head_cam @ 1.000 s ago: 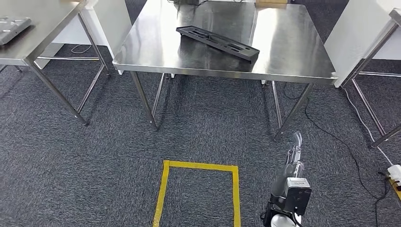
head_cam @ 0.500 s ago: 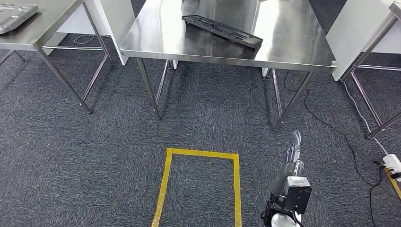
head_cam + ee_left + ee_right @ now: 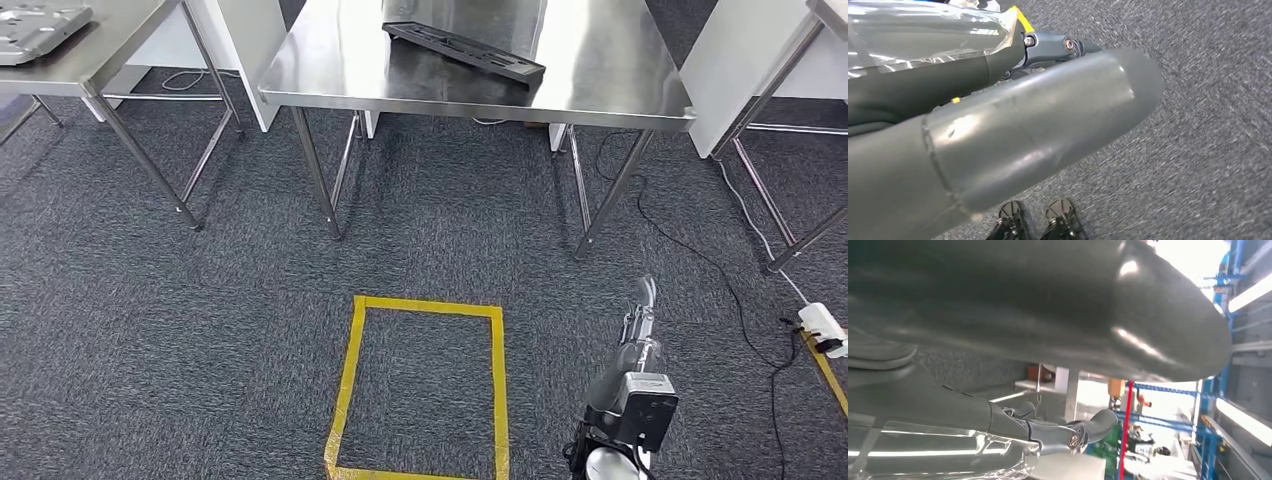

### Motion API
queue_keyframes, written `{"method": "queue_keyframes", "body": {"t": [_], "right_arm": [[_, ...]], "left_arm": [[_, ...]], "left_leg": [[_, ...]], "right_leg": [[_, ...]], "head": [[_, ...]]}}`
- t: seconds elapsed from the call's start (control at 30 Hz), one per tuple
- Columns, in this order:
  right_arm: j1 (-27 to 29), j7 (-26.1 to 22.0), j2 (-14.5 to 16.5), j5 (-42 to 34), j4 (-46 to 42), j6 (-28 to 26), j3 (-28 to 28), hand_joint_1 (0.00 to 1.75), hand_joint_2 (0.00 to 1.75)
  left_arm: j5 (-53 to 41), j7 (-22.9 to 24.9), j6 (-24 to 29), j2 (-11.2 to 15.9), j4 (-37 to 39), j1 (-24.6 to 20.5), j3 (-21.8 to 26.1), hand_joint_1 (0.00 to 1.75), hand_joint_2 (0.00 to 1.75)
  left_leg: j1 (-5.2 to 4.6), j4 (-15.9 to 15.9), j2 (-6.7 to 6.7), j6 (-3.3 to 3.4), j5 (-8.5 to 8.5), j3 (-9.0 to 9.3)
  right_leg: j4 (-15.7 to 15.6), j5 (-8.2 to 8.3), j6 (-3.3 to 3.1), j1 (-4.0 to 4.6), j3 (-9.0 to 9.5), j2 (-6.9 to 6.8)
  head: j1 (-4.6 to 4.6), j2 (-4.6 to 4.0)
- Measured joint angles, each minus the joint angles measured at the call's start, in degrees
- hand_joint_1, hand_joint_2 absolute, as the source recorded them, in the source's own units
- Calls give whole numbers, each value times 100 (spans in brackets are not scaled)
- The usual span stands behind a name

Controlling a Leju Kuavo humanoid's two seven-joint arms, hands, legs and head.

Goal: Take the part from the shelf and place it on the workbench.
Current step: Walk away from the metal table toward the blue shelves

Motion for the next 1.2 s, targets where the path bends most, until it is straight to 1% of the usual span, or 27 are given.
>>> {"method": "queue_keyframes", "body": {"t": [0.07,0.13,0.17,0.2,0.23,0.3,0.37,0.4,0.43,0.5,0.53,0.6,0.67,0.7,0.73,0.77,0.8,0.87,0.9,0.93,0.97,1.0,1.03,1.07,1.13,1.17,1.2], "right_arm": [[-9,-16,-13,-13,10,-10,-11,0,0],[-6,-24,-30,-16,21,-14,-20,0,0],[-5,-25,-40,-21,29,-15,-25,0,0],[-6,-26,-52,-30,37,-19,-32,0,0],[-7,-26,-63,-41,44,-25,-38,0,0],[-10,-27,-84,-72,52,-42,-51,0,0],[-17,-31,-100,-102,54,-61,-67,0,0],[-25,-33,-108,-114,54,-68,-75,0,0],[-33,-36,-114,-121,54,-73,-81,0,0],[-41,-38,-132,-128,57,-74,-97,0,0],[-40,-38,-143,-130,60,-74,-105,0,0],[-38,-37,-169,-138,65,-74,-118,0,0],[-37,-37,-197,-153,69,-77,-123,0,0],[-35,-38,-211,-167,72,-80,-126,0,0],[-33,-40,-225,-183,74,-86,-132,0,0],[-33,-45,-237,-201,75,-97,-139,0,0],[-32,-51,-245,-219,74,-113,-146,0,0],[-28,-62,-256,-246,57,-154,-160,0,0],[-14,-65,-262,-258,43,-178,-169,0,0],[12,-66,-273,-272,27,-202,-184,0,0],[50,-66,-286,-288,16,-230,-204,0,0],[94,-66,-300,-304,7,-257,-230,0,0],[143,-65,-312,-321,-10,-285,-257,0,0],[196,-65,-320,-333,-34,-310,-283,0,0],[307,-67,-338,-350,-104,-354,-329,0,0],[354,-67,-346,-353,-135,-368,-350,0,0],[395,-68,-355,-355,-161,-379,-373,0,0]], "left_arm": [[-9,-4,-22,13,0,11,-18,0,0],[-10,-6,-35,17,1,15,-33,0,0],[-13,-7,-39,20,1,17,-39,0,0],[-17,-8,-45,22,1,17,-45,0,0],[-22,-9,-55,24,1,17,-52,0,0],[-42,-11,-79,30,0,14,-79,0,0],[-62,-13,-103,36,-1,8,-124,0,0],[-69,-12,-115,37,-1,6,-144,0,0],[-71,-11,-125,38,0,6,-160,0,0],[-72,-10,-134,33,1,9,-171,0,0],[-72,-10,-137,34,0,9,-174,0,0],[-76,-9,-143,40,0,10,-180,0,0],[-84,-8,-152,45,0,13,-186,0,0],[-90,-9,-161,45,0,15,-189,0,0],[-102,-11,-175,46,0,15,-194,0,0],[-116,-16,-194,46,1,15,-205,0,0],[-135,-26,-221,46,0,14,-221,0,0],[-184,-46,-289,50,-1,16,-274,0,0],[-216,-52,-334,56,-1,16,-302,0,0],[-252,-55,-382,65,-1,19,-327,0,0],[-283,-56,-431,77,-2,27,-351,0,0],[-320,-56,-477,92,-2,39,-377,0,0],[-354,-56,-521,105,-2,55,-410,0,0],[-385,-52,-555,117,-2,72,-442,0,0],[-448,-44,-619,140,-2,87,-502,0,0],[-469,-41,-636,153,-2,89,-530,0,0],[-485,-41,-653,165,-2,90,-559,0,0]], "left_leg": [[16,381,-28,-52,-477,-141],[22,1125,-31,-93,-1039,-301],[23,1459,-31,-108,-1149,-336],[25,1652,-31,-116,-1114,-303],[29,1652,-30,-118,-967,-182],[40,1061,-34,-101,-705,355],[28,230,-45,-59,-774,933],[9,-17,-51,-29,-851,1080],[-14,-115,-52,10,-867,1110],[-20,-120,-27,125,-750,982],[-16,-127,-10,191,-672,898],[-16,-133,16,269,-502,698],[-22,-121,32,280,-332,504],[-24,-111,39,274,-249,400],[-24,-97,44,262,-167,294],[-25,-81,48,245,-90,181],[-25,-63,48,224,-16,85],[-41,-37,43,165,118,-45],[-43,-43,43,133,186,-71],[-42,-64,45,94,255,-83],[-33,-92,41,55,327,-87],[-19,-93,28,16,319,-115],[-8,-11,12,-20,172,-160],[1,174,-4,-50,-87,-224],[15,870,-14,-101,-777,-371],[16,1251,-14,-120,-970,-418],[16,1552,-14,-130,-1000,-414]], "right_leg": [[-13,144,-119,-44,-112,-18],[1,282,-162,-24,-274,-24],[19,346,-158,-18,-367,-28],[48,404,-150,-15,-466,-33],[86,454,-137,-16,-569,-37],[178,539,-94,-14,-756,-37],[254,624,-26,5,-871,-37],[268,673,15,10,-900,-41],[267,727,55,9,-914,-45],[293,731,115,4,-977,-37],[392,602,112,0,-1040,-27],[929,85,65,-12,-1233,-8],[1686,-311,89,-19,-1371,-4],[1928,-321,145,-22,-1350,-4],[1987,-223,214,-22,-1239,-3],[1831,-76,268,-22,-1023,-3],[1475,20,284,-21,-704,-2],[501,-72,201,0,-6,3],[153,-170,141,15,195,6],[-36,-226,83,35,273,7],[-73,-201,34,36,226,5],[-68,-141,-19,25,172,-5],[-66,-68,-85,10,109,-15],[-70,13,-140,-9,32,-24],[-57,168,-203,-4,-126,-32],[-44,240,-205,6,-210,-36],[-18,313,-199,14,-310,-39]], "head": [[-24,0],[-46,0],[-46,0],[-47,0],[-46,0],[-49,0],[-44,0],[-42,0],[-39,0],[-42,0],[-31,0],[-11,0],[3,0],[5,0],[7,0],[8,0],[9,0],[6,0],[-3,0],[-12,0],[-23,0],[-25,0],[-30,0],[-39,0],[-55,0],[-56,0],[-56,0]]}}
